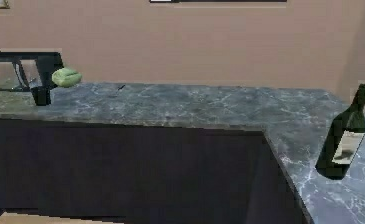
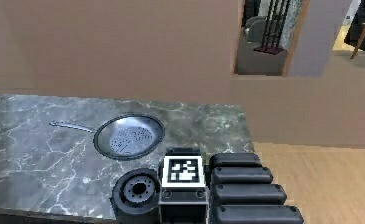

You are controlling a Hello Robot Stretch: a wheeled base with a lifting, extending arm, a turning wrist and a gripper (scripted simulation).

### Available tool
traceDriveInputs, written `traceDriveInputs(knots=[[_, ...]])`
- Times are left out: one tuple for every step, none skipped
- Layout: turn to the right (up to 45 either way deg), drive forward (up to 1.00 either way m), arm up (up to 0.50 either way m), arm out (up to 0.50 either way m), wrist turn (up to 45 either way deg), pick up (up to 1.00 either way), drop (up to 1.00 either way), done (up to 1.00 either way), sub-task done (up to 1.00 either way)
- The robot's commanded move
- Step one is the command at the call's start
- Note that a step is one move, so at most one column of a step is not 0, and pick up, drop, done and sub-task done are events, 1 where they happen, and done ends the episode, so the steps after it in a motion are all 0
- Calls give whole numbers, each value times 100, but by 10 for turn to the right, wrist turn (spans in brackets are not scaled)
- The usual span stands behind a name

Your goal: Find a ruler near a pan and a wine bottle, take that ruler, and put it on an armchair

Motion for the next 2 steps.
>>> traceDriveInputs(knots=[[-450,0,0,0,0,0,0,0,0],[-390,0,0,0,0,0,0,0,0]])
